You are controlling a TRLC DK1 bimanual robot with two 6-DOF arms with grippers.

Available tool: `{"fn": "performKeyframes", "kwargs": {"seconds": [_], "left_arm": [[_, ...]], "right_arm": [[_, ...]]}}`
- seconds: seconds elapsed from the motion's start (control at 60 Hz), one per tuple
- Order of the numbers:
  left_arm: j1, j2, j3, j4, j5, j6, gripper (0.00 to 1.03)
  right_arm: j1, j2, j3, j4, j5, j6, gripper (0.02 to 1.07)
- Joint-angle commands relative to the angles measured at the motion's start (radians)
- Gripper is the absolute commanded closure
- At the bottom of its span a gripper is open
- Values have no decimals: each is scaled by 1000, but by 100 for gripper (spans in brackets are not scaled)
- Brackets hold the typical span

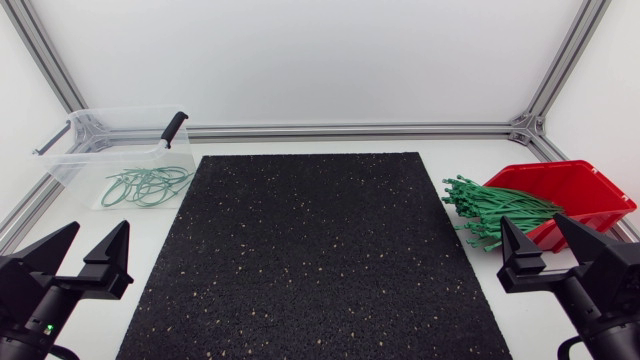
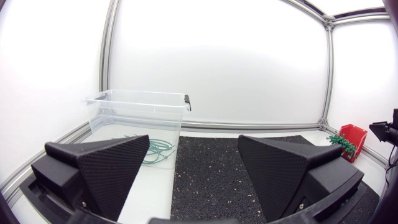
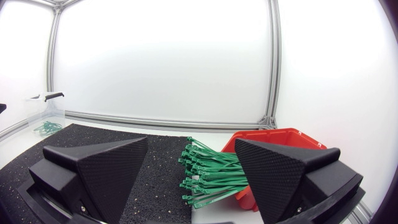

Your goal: Take a green cable tie from the red box, thread the tail through the head to close it, then place it in the transparent bin on the left.

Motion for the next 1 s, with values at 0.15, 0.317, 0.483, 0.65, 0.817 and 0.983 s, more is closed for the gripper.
{"fn": "performKeyframes", "kwargs": {"seconds": [0.15,0.317,0.483,0.65,0.817,0.983], "left_arm": [[-12,-8,-41,-9,8,-9,4],[-13,-8,-41,-9,8,-9,4],[-15,-8,-41,-9,8,-9,4],[-15,-10,-41,-9,8,-9,4],[-16,-10,-41,-9,8,-9,4],[-16,-10,-41,-9,8,-9,4]], "right_arm": [[-1,-12,-23,12,-4,-11,5],[-1,-12,-22,18,2,-10,5],[-7,-12,12,20,5,-8,6],[-9,11,101,-17,5,-10,6],[-12,116,205,-60,19,-10,6],[-35,225,316,-134,9,-10,6]]}}
